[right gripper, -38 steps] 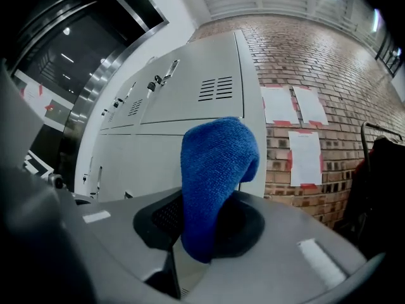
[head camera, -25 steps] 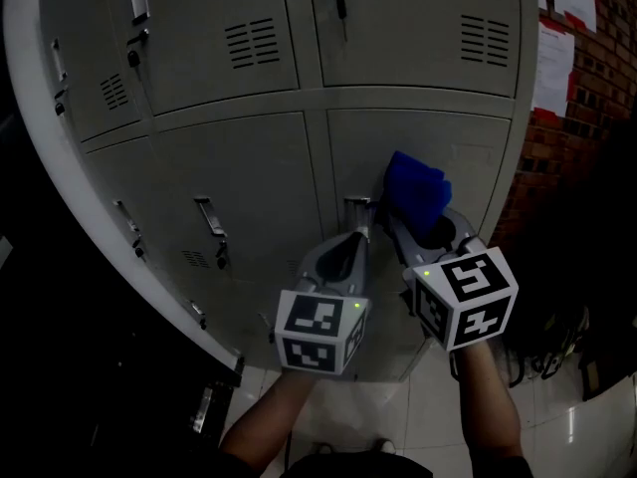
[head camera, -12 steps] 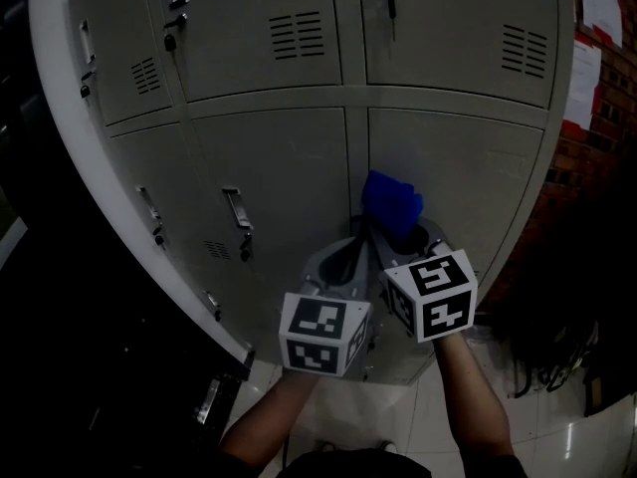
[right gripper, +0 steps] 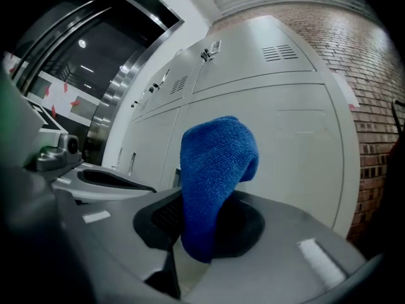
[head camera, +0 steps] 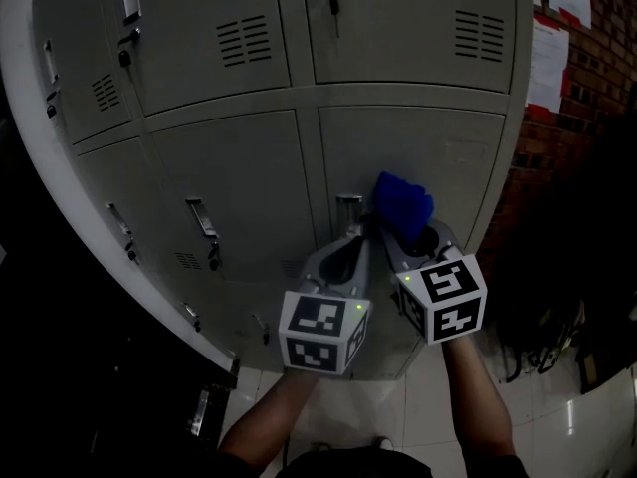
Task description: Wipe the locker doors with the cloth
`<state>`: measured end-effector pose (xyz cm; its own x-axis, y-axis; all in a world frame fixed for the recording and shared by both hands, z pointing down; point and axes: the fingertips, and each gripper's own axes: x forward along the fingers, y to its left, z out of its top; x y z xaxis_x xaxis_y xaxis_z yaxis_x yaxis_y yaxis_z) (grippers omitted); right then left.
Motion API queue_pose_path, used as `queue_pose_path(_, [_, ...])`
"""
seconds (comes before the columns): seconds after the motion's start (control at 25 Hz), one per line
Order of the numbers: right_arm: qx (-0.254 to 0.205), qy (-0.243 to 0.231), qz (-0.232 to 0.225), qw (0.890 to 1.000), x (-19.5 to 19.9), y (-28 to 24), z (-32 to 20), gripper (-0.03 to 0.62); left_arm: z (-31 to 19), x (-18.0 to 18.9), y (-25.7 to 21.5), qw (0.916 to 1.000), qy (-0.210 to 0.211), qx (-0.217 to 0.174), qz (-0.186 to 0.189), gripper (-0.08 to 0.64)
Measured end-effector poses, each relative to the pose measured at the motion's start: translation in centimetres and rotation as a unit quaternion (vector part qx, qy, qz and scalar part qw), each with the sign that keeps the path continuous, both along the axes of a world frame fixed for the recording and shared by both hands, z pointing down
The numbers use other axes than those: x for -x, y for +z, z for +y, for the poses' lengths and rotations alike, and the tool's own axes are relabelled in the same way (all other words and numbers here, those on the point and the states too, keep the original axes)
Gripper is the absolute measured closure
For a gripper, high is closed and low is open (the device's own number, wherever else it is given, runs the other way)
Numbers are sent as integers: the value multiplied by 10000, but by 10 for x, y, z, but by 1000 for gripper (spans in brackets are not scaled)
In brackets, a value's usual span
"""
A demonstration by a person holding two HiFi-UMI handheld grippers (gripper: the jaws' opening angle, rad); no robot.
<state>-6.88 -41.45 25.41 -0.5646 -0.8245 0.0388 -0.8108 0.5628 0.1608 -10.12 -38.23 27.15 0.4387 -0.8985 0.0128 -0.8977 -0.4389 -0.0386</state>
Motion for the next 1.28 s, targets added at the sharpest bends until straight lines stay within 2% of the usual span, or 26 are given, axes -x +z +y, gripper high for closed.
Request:
queue_pose_path(0.36, [30,597,-69,9982,-72,4,0,511,-2,-49,4,9991,417,31,9,557])
queue_pose_path(0.72, [145,1108,-129,9937,-129,12,-5,511,-2,-62,12,9988,462,119,48,557])
queue_pose_path(0.96, [80,935,-94,9955,-116,9,6,511,1,-51,16,9993,345,143,29,557])
queue_pose_path(1.28, [170,60,-239,9996,-37,24,26,511,7,-9,26,9998,-84,179,11,557])
